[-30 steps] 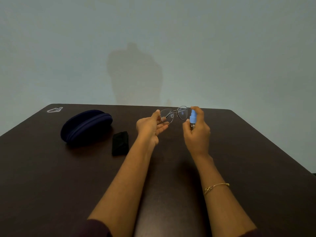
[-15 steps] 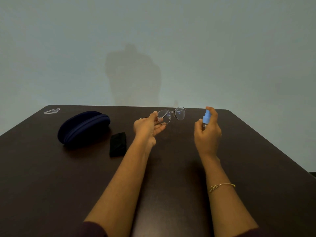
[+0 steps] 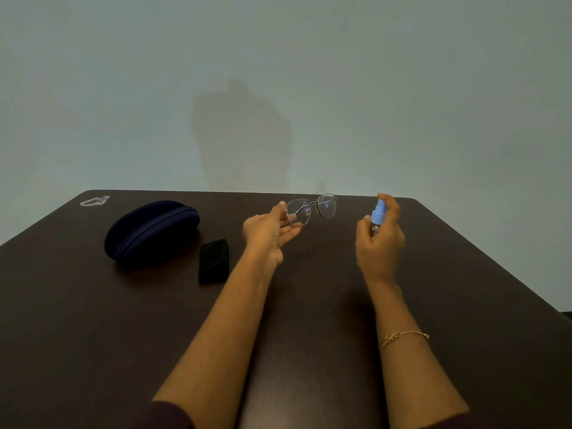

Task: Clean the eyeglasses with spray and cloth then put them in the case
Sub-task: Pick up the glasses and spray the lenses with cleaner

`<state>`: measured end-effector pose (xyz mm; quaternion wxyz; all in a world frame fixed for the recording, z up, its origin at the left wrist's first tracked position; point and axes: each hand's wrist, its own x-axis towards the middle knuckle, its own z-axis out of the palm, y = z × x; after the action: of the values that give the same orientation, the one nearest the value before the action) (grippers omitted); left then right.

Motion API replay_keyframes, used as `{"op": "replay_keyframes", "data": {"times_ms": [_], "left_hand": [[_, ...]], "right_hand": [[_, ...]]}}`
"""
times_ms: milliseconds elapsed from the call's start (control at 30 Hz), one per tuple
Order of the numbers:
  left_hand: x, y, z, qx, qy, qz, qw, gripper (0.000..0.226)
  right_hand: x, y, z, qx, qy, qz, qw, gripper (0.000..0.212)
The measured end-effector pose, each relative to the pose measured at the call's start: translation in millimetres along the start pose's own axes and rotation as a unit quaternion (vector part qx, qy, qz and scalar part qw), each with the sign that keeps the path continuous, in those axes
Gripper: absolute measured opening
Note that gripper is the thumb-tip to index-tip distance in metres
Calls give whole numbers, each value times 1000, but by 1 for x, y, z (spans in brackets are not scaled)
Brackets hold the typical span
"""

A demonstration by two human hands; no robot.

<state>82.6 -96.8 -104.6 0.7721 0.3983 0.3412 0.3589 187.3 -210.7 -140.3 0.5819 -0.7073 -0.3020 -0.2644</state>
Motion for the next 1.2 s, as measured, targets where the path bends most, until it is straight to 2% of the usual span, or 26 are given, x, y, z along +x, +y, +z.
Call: {"op": "replay_keyframes", "data": {"times_ms": [267,467,633,767,933,1100,1200], "left_hand": [[-1,-2,0,-1,6,1,1000,28],[1,-1,-2,5,14,9,1000,22],[2,2,-6,16,21,19,999,16],[5,3,-10,24,34,23,999,18],[9,4,-15,34,37,25,998,22],[12,4,-19,65,50,37,996,20],[15,5,-24,97,54,45,993,21]], "right_hand": [[-12,-18,16,14,-81,-36,996,33],[-11,-15,14,4,-54,-61,997,37],[-3,-1,9,-21,-56,-17,998,60],[3,14,8,-91,-91,46,991,68],[4,22,9,-112,-113,90,983,77],[2,25,10,-117,-110,94,983,85],[0,20,9,-142,-75,73,984,90]]}}
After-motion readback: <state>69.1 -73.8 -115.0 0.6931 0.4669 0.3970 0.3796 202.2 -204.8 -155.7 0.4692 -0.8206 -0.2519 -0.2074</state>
